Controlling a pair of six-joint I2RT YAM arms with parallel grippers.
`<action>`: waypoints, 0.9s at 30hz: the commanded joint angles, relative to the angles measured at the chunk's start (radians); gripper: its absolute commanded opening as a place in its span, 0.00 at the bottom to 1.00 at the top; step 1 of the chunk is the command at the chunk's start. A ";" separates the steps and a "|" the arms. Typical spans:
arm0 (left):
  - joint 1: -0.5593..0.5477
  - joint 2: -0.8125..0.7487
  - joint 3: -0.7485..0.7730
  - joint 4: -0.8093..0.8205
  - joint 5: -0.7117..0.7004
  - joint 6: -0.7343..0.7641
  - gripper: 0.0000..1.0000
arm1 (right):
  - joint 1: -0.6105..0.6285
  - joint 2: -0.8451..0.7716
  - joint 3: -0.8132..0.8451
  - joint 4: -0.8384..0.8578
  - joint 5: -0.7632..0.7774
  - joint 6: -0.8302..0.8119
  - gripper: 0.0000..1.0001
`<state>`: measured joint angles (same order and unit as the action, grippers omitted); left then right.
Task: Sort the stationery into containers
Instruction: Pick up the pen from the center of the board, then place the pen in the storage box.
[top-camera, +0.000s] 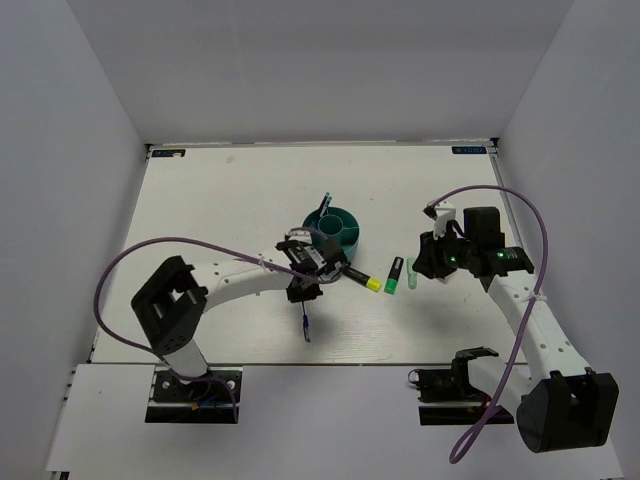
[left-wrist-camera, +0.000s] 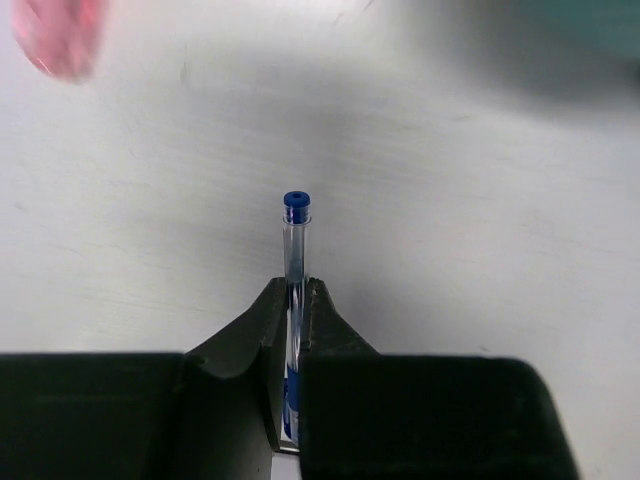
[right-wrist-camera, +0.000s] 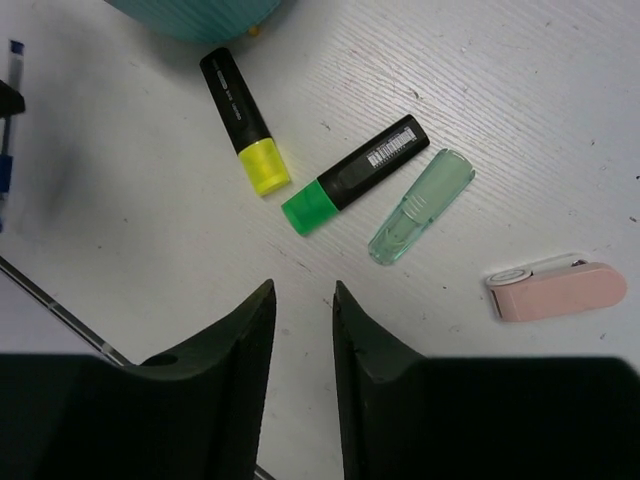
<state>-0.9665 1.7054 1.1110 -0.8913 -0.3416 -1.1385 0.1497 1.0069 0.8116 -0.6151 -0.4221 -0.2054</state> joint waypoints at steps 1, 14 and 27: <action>-0.009 -0.151 0.127 -0.028 -0.218 0.138 0.01 | -0.007 0.001 0.008 0.032 -0.024 0.001 0.32; -0.009 -0.127 0.182 0.704 -0.694 0.859 0.01 | -0.002 0.018 -0.002 0.044 -0.041 -0.002 0.00; 0.000 0.025 0.237 0.856 -0.751 0.869 0.01 | -0.007 0.016 -0.003 0.043 -0.035 -0.008 0.00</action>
<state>-0.9722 1.7515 1.3125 -0.0593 -1.0599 -0.2333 0.1459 1.0237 0.8074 -0.5999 -0.4454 -0.2096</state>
